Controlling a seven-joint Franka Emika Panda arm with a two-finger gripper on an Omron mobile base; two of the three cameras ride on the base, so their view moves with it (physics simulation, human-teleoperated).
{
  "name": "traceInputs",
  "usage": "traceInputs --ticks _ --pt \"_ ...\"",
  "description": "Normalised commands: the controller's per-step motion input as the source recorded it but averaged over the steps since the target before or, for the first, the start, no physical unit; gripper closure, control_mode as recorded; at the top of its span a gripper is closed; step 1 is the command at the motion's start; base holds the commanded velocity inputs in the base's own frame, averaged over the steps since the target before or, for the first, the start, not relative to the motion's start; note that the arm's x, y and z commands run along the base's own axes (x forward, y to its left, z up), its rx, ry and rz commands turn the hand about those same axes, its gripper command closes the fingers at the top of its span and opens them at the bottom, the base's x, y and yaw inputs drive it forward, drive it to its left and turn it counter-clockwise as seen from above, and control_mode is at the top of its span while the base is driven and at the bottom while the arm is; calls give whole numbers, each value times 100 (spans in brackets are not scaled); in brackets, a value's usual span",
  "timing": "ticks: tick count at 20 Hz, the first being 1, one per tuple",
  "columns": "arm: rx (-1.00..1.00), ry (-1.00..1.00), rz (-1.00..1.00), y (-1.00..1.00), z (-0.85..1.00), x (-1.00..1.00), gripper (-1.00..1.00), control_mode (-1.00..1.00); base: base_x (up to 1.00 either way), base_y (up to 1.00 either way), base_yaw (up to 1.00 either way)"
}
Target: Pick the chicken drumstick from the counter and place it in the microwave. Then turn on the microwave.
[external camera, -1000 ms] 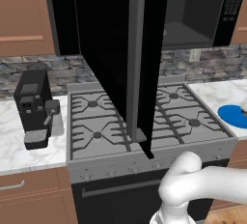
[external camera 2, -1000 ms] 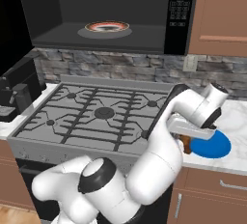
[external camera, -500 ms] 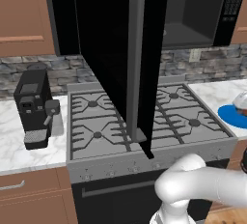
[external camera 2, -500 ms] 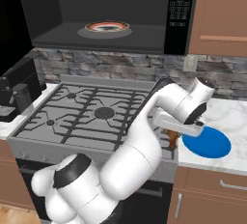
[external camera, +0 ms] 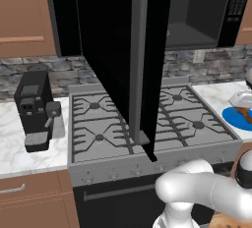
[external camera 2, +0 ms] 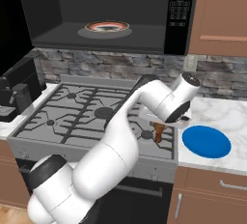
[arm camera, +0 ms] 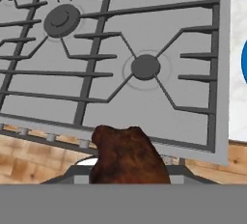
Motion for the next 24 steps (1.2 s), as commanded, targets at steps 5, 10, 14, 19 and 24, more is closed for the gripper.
traceInputs --ticks 5,10,14,19,24 --pt "0 -12 0 33 34 1 100 -100 0 0 0" --pt "0 -6 0 40 34 0 100 -100 0 0 0" --pt "0 -3 0 29 39 0 100 -100 0 0 0" --pt "0 0 0 32 37 0 100 -100 0 0 0" --pt "0 -5 4 28 33 0 100 -100 0 0 0"
